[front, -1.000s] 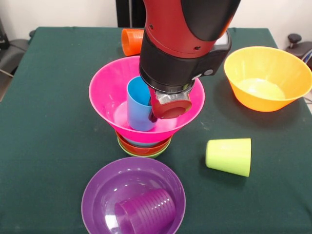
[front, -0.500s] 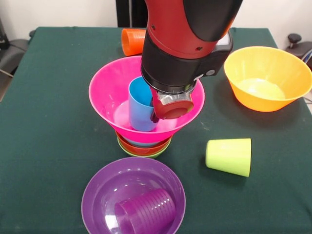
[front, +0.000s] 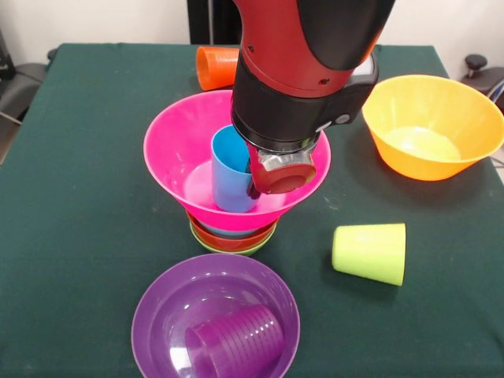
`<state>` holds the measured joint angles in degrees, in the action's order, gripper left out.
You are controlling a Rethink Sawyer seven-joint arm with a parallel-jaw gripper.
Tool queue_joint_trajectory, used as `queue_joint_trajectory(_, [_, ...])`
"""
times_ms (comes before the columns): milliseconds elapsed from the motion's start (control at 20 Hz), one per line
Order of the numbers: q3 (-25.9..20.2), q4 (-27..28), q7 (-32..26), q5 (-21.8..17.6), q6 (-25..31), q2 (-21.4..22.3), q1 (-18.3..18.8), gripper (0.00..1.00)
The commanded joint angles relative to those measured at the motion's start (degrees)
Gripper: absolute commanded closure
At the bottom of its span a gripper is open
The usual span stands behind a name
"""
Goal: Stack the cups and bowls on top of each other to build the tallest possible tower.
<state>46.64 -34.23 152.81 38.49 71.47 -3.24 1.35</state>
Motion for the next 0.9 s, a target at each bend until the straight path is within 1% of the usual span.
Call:
queue_joint_trajectory(50, [-7.3,-4.1,3.7,-2.5,-3.2,-1.3,-1.3,1.00])
queue_joint_trajectory(550, [-7.4,-4.0,3.0,-3.1,-2.7,-1.2,-1.2,1.00])
queue_joint_trajectory(900, [-7.4,-3.8,4.4,-2.5,-2.8,-1.5,-1.1,1.00])
